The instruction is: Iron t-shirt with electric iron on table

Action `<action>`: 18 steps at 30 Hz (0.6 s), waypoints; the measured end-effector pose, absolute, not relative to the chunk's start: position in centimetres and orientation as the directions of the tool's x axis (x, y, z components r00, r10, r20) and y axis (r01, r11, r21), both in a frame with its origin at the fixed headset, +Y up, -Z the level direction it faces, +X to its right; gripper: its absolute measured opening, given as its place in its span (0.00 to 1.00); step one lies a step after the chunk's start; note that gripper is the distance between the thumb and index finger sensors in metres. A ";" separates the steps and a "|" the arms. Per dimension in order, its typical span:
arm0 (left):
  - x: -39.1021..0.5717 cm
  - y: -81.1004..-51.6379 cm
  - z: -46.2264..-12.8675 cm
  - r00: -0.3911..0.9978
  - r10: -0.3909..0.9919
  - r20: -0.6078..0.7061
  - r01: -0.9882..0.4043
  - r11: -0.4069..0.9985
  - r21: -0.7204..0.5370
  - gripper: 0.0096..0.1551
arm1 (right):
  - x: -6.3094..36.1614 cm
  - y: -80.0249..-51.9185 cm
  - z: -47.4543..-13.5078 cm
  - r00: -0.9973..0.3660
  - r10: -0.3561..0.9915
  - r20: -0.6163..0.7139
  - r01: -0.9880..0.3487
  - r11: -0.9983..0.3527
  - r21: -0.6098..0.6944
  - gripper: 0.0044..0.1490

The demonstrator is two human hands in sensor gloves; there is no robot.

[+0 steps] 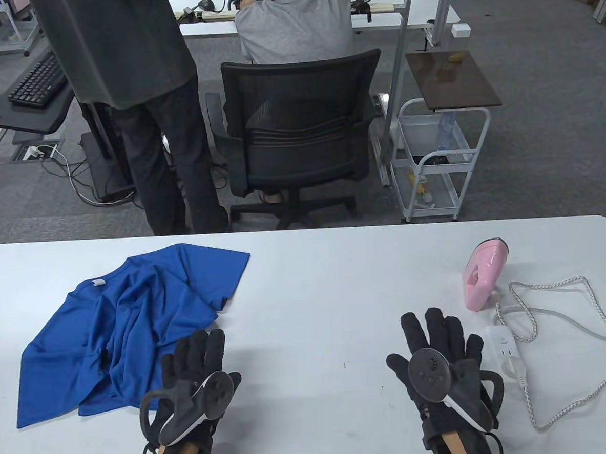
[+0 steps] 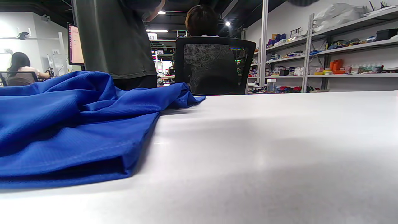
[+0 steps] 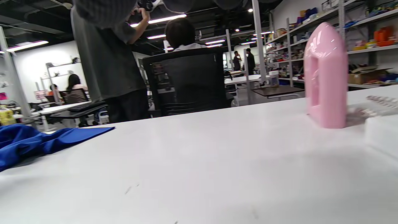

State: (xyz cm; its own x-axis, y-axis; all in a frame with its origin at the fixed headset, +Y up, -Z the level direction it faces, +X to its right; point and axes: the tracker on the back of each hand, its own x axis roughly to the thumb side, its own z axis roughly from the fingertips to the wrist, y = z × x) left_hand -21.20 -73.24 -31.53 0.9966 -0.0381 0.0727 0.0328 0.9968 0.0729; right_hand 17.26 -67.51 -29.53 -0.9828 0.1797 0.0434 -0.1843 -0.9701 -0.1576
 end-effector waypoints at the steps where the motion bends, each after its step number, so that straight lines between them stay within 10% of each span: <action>1: -21.5 -73.1 -31.6 0.998 -0.027 0.064 0.022 0.997 0.075 0.52 | 17.1 -68.4 -29.5 -0.981 0.185 0.052 -0.191 -0.969 -0.158 0.47; 9: -22.4 -71.4 -32.7 0.978 0.206 0.006 -0.206 0.978 0.017 0.45 | 17.4 -70.6 -29.5 -0.985 0.145 0.097 -0.159 -0.975 -0.153 0.46; 18: -22.5 -71.1 -36.5 0.996 -0.054 -0.066 0.042 0.985 -0.166 0.37 | 17.5 -70.7 -29.4 -0.985 0.145 0.091 -0.158 -0.975 -0.158 0.45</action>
